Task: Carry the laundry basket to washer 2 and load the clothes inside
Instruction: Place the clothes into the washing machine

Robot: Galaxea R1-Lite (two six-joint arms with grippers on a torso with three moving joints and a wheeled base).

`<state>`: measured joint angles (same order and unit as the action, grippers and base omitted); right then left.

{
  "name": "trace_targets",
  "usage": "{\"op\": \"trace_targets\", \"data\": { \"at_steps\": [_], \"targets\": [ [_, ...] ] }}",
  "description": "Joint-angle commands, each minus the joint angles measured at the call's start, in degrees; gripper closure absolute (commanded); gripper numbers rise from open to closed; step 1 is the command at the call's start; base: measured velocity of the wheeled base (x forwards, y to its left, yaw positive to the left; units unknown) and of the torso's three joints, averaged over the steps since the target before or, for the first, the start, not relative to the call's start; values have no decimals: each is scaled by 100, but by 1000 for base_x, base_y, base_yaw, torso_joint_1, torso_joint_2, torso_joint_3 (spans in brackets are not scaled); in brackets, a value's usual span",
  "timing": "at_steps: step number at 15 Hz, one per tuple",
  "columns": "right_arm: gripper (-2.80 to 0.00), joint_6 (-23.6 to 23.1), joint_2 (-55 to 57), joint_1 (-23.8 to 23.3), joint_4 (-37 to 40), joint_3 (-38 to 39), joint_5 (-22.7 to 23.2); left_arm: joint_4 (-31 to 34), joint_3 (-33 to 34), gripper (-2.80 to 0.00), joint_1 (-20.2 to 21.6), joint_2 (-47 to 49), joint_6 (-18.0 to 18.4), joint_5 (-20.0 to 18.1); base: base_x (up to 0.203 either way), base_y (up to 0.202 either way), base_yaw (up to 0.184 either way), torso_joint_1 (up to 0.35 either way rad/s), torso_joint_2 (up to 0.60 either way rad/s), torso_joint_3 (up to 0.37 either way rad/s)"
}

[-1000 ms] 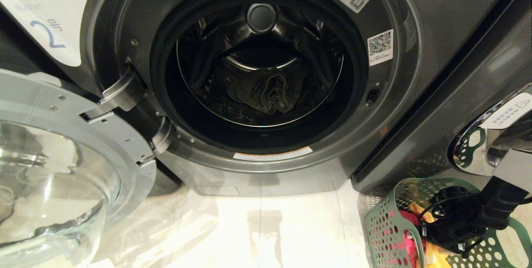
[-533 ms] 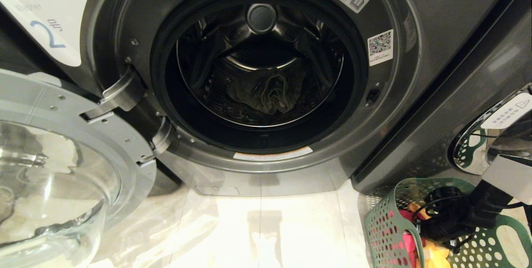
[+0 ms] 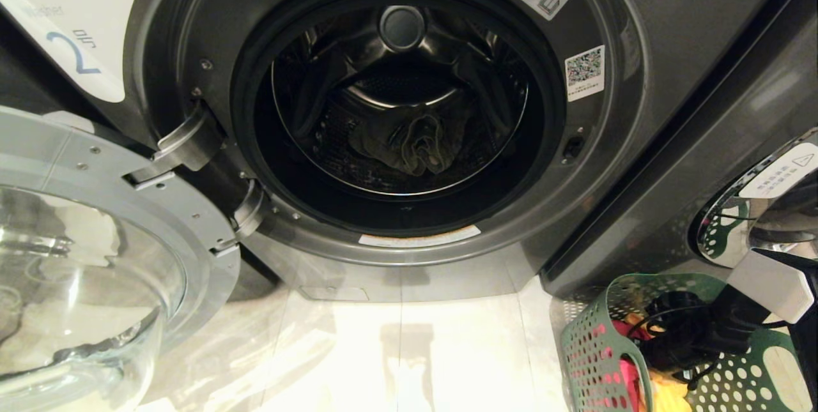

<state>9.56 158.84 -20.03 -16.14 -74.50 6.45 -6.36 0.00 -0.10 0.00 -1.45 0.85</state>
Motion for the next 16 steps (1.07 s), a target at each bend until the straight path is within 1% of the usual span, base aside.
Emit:
{"op": "trace_targets", "data": {
  "at_steps": [1,4,5,16],
  "targets": [
    [-280,11,112,-1,-12,-12,14,-5,229,0,1,9,3,3,0,0,0,0,0,0],
    [-280,20,235,67,-3,-144,14,-5,229,0,1,9,4,3,0,0,0,0,0,0],
    [0,20,243,75,-3,-188,9,-5,229,0,1,9,4,3,0,0,0,0,0,0],
    [0,37,213,78,5,-175,-3,-5,229,0,1,9,-2,3,0,0,0,0,0,0]
  ]
}}
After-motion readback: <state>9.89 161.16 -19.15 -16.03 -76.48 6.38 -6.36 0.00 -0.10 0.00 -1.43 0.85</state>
